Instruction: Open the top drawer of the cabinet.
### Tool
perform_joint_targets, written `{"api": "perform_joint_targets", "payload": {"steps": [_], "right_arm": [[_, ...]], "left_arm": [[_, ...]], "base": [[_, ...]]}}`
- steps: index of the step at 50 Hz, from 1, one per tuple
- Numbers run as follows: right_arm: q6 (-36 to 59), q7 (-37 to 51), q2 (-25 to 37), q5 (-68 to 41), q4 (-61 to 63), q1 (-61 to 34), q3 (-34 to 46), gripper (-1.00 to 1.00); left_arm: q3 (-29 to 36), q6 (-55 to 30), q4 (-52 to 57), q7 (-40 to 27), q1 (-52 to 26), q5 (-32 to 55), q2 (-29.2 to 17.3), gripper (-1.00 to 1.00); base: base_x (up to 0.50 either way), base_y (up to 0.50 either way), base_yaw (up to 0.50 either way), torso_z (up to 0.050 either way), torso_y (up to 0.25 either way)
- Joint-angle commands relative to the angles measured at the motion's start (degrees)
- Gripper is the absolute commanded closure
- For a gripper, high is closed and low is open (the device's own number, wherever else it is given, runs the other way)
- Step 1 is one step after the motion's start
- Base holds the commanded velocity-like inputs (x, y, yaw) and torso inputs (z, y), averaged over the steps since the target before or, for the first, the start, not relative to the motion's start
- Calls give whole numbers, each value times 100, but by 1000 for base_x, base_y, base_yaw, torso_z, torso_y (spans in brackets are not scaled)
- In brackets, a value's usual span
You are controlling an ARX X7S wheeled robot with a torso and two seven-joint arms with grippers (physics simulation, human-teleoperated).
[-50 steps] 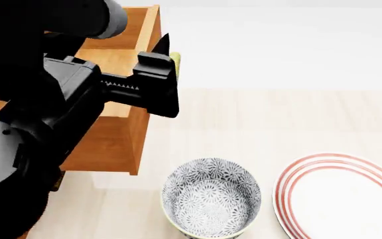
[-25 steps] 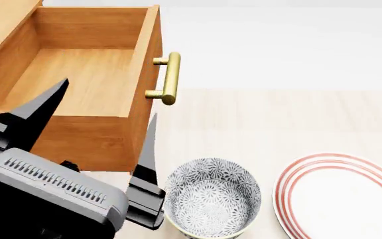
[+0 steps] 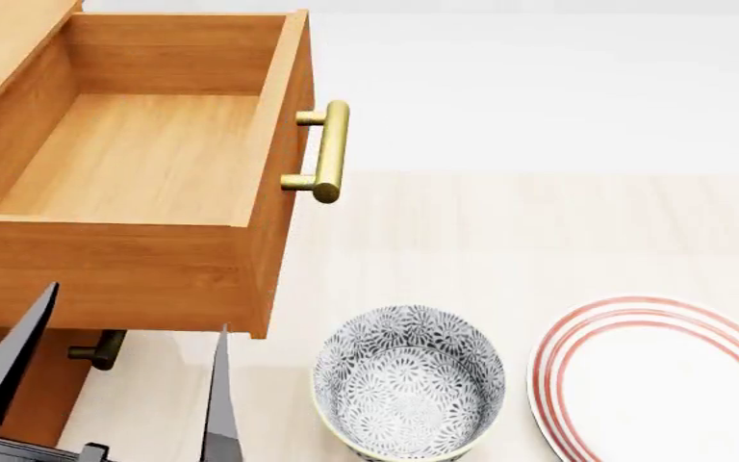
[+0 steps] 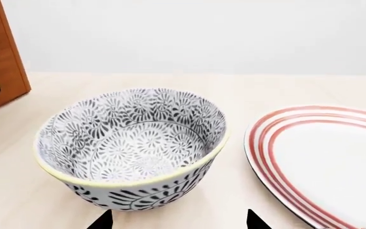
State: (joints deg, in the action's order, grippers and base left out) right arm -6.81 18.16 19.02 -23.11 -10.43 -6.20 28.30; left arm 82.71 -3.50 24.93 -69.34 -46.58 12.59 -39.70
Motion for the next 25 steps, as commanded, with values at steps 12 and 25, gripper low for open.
{"api": "perform_joint_targets", "payload": {"steps": [12, 25], "right_arm": [[-2630, -17, -274, 521, 289, 457, -719, -100], [-4174, 852, -599, 1516, 180, 549, -1724, -100]], "left_arm": [[-399, 1337, -1405, -1408, 981, -1310, -423, -100], [-2541, 423, -667, -2051, 2244, -2766, -681, -100]], "base": [[0, 0, 0, 0, 0], [0, 0, 0, 0, 0]]}}
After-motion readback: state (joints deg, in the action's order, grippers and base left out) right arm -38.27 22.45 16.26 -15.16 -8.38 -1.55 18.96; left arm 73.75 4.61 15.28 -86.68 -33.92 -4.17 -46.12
